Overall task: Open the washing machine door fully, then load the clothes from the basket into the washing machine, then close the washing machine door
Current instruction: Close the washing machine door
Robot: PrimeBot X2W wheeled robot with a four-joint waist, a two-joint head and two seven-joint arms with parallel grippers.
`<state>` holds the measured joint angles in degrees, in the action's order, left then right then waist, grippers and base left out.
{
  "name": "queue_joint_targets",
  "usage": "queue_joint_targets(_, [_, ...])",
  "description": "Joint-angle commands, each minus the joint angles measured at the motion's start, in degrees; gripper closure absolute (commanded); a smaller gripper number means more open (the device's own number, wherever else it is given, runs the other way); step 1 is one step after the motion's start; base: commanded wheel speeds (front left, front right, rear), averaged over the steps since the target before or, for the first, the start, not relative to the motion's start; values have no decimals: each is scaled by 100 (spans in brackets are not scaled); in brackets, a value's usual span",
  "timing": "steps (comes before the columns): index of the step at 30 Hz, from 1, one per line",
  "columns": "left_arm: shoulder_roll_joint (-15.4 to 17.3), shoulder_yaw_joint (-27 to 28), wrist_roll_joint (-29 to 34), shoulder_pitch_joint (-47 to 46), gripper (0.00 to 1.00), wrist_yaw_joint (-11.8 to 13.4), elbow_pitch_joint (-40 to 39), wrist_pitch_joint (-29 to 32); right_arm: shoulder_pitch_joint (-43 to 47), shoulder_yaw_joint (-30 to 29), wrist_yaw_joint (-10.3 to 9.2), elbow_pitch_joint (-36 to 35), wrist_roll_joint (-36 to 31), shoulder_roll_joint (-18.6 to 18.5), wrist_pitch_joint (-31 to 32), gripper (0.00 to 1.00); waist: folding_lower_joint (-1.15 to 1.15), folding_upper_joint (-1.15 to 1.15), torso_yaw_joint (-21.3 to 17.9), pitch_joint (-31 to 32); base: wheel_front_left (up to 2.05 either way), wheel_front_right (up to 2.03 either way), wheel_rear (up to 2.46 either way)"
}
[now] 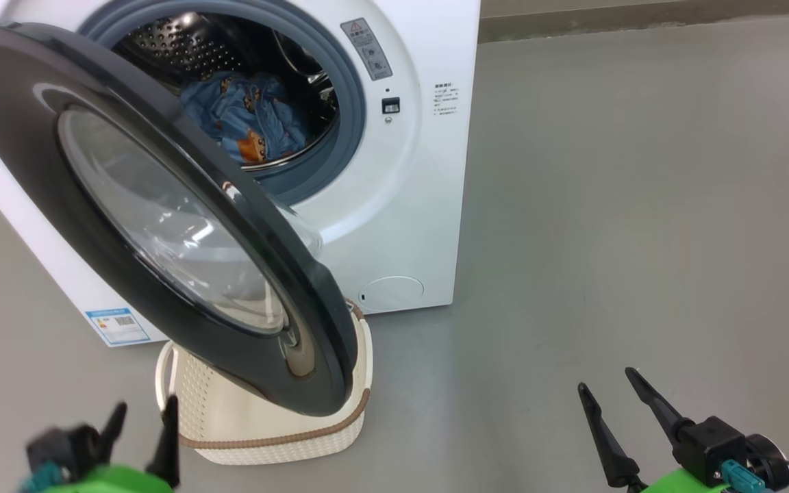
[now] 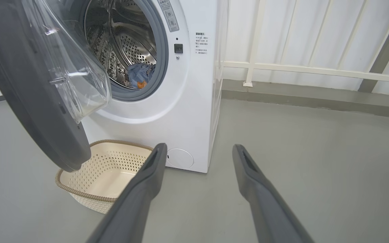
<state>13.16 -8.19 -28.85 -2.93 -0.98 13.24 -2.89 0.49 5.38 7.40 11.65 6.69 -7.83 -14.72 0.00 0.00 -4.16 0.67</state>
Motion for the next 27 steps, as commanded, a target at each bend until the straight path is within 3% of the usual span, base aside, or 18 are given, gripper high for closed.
queue_joint_targets(1, [106,153,109,-101,0,35,-52,-168,12,111,9,-156,-32,-64,-28,0,0,0,9,2,0,0,0])
queue_joint_targets(8, [-194,-136,426,74,0,53,548,-940,42,52,9,-196,-43,-64,-28,0,0,0,124,-22,0,0,0])
queue_joint_targets(14, [-348,-71,656,138,0,89,609,-1192,60,11,9,-213,-46,-43,-28,0,0,0,184,-50,0,0,0])
queue_joint_targets(19, [-534,396,1027,508,0,8,54,-1208,126,-107,9,-213,-51,-6,-28,0,0,0,232,-45,0,0,0])
queue_joint_targets(27, [-833,967,1318,943,0,-267,-100,-1209,278,-358,9,-182,-167,66,-28,0,0,0,314,-51,0,0,0])
